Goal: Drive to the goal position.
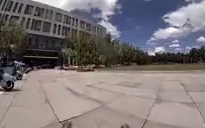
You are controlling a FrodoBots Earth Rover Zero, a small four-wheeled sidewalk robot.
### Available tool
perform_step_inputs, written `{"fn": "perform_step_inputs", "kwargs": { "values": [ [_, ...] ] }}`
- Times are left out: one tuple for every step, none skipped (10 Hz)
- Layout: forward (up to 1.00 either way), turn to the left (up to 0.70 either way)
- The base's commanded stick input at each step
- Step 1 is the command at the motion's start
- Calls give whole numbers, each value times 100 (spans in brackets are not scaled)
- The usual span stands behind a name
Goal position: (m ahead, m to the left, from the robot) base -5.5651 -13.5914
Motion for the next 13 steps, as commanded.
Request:
{"fn": "perform_step_inputs", "kwargs": {
  "values": [
    [70,-34],
    [70,-35],
    [70,-35],
    [70,-34],
    [70,-35],
    [70,-30],
    [70,-18],
    [70,-8],
    [70,0],
    [70,0],
    [70,0],
    [70,0],
    [70,0]
  ]
}}
